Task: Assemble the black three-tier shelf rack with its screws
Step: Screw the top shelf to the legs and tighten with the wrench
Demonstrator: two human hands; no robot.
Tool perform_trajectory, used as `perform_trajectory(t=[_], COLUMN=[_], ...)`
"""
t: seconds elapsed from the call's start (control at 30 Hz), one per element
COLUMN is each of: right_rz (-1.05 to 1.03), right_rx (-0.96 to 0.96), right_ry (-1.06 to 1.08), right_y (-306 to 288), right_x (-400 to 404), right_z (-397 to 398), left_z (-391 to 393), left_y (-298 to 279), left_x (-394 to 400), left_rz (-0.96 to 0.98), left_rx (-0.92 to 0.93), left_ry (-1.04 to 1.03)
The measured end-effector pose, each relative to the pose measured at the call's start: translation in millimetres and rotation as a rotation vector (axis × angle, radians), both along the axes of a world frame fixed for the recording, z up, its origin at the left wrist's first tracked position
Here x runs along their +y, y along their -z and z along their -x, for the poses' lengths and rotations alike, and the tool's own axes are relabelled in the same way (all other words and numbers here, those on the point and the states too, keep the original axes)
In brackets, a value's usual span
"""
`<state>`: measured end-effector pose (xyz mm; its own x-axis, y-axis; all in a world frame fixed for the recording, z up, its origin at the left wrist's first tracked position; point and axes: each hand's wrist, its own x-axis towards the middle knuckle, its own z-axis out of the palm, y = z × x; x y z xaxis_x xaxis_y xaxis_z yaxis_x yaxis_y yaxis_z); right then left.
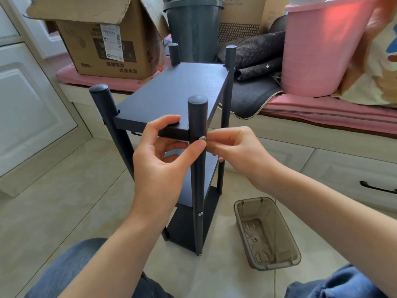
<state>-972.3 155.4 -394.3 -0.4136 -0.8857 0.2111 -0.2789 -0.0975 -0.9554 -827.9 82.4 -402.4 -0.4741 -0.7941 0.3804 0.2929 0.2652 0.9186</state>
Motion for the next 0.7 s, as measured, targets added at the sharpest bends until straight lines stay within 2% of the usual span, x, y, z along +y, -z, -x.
perform_trajectory(t=[0.4, 0.7], right_rz=[-0.042, -0.049], right_rx=[0.288, 0.114], right_ry=[0.153, 0.125], right_y=[-3.4, -4.2], right_x=[10.6, 8.2], right_z=[10.5, 7.0], left_z=[-0.5, 0.6], left_y=[0.6, 1.0], left_x=[-0.3, 0.0], left_rz=[0.012, 0.012], left_rx=[0.0, 0.014], left_ry=[0.007, 0.014])
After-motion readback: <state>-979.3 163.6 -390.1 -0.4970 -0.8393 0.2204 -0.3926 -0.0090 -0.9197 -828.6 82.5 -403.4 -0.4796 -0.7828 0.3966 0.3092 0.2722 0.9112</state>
